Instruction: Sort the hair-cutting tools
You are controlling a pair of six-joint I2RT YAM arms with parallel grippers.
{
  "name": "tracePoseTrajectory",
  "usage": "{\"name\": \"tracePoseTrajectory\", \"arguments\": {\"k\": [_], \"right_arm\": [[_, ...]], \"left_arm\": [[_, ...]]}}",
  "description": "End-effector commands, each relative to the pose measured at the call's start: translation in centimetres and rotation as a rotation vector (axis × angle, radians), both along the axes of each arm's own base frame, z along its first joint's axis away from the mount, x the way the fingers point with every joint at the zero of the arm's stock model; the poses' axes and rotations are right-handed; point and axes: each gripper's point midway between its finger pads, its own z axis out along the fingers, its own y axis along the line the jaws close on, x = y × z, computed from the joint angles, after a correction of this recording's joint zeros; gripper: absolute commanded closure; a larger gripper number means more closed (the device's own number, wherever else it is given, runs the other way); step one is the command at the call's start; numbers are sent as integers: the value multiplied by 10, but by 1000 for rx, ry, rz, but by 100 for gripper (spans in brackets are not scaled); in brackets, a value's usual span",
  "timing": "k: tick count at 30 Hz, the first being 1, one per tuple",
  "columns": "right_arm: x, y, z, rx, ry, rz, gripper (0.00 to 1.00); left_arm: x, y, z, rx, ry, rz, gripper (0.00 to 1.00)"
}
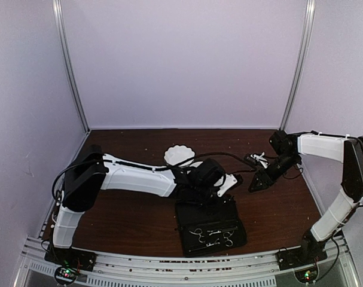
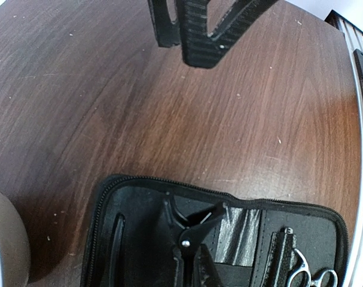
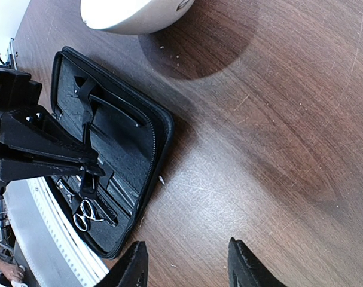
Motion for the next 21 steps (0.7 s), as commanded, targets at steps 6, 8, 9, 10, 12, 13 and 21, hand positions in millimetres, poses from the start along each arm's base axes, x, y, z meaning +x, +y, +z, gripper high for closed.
{"name": "tracePoseTrajectory", "arguments": {"k": [6, 8, 9, 10, 12, 13, 21], "right_arm": [[1, -1, 2, 3, -1, 2, 53], [1, -1, 2, 2, -2, 2, 53], [1, -1, 2, 2, -2, 1, 53], [1, -1, 3, 2, -3, 2, 53], [1, -1, 3, 2, -5, 2, 53], [1, -1, 3, 2, -4, 2, 53], [1, -1, 2, 2, 1, 4, 53]], "left_arm": [[11, -18, 51, -110, -34, 20, 100], [14, -25, 66, -148, -48, 23, 100], [15, -27, 70, -160, -53, 24, 100], [16, -28, 70, -167, -55, 27, 100], [16, -28, 68, -170, -52, 29, 100], [15, -27, 64, -166, -44, 31, 100], [7, -12, 34, -155, 7, 52, 100]]}}
